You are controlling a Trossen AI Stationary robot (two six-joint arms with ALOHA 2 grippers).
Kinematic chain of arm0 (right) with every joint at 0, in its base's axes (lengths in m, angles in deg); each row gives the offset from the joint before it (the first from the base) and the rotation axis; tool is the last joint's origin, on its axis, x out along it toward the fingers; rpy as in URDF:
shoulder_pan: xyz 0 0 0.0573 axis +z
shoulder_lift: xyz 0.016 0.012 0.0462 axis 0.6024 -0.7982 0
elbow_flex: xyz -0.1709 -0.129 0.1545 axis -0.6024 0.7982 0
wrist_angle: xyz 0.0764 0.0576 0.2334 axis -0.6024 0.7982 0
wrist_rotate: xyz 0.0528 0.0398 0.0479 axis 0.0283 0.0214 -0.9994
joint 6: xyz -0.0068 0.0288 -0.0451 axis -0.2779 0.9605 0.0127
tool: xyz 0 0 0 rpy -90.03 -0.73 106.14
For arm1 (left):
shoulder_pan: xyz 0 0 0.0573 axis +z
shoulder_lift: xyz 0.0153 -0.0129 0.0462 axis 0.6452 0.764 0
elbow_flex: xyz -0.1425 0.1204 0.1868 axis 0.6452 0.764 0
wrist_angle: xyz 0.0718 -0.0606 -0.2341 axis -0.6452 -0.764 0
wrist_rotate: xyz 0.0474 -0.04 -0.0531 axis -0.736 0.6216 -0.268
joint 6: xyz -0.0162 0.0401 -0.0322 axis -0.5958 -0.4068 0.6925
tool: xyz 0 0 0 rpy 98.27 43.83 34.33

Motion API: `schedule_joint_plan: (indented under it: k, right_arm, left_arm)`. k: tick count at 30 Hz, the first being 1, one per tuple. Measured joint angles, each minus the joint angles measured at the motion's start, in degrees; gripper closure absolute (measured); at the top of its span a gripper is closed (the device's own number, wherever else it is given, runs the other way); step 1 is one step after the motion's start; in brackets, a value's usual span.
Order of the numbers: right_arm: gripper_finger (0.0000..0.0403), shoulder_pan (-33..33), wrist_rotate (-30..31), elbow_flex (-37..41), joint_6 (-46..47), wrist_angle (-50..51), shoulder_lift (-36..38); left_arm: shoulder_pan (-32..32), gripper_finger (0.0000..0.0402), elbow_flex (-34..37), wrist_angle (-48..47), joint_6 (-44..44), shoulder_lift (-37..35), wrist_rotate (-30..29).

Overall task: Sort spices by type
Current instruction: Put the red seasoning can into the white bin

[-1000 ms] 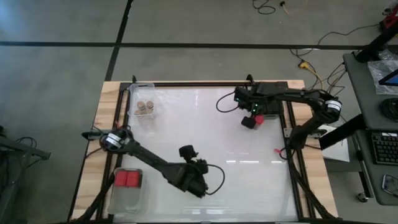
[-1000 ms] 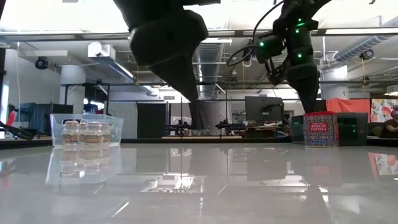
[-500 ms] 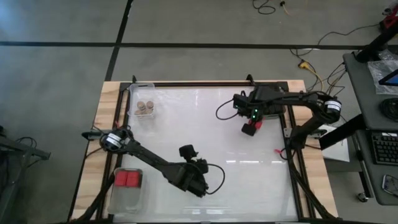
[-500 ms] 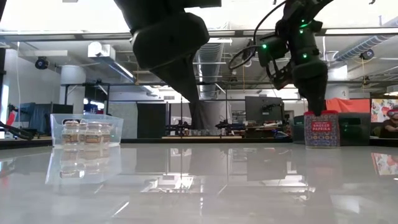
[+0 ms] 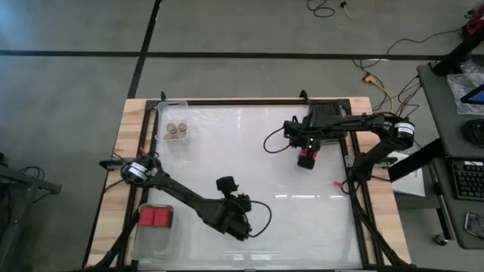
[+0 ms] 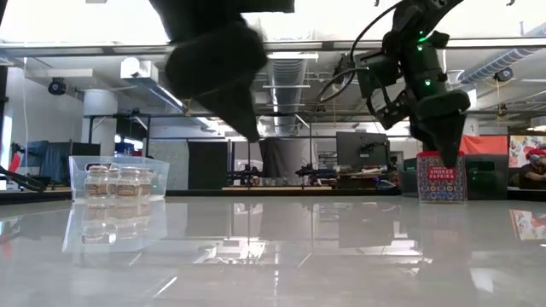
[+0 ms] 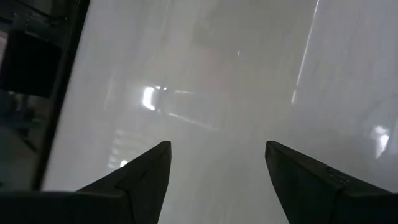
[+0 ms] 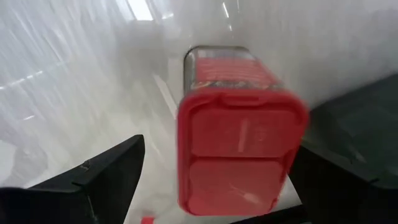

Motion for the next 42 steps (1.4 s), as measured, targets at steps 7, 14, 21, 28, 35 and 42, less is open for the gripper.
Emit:
schedule_joint_plan:
  k: [7,14,21,28,35,42]
  right_arm:
    - [0.0039,2.76,1.92,0.06,2.04,-2.53,-0.02]
    - [0.0039,4.61,2.83,-0.08,2.81,-2.69,-0.02]
    - [0.0077,5.34,2.81,-0.07,1.43,-2.26,-1.09]
    - [0.0197,5.52,2.23,-0.06,-0.21,-2.72,-1.64]
    - [0.0197,8.48,-0.23,-3.00,3.81,-5.63,-1.59]
    - [0.0172,14.01,-0.17,-11.82,5.52,-10.83,-7.16]
  left_arm:
    - [-2.20,0.0157,4.15,-8.81,6.99,-2.44,-8.14]
    - [1.34,0.0157,24.25,7.26,10.20,-8.28,-5.38]
    - [8.20,0.0157,38.90,63.64,-15.56,-8.69,6.26]
    - [11.70,0.0157,44.78,104.03,-26.82,-4.49,16.70]
    - [11.98,0.0157,46.51,117.46,-24.42,-0.22,16.73]
    - [12.03,0.0157,51.98,116.97,-24.11,-8.20,13.97]
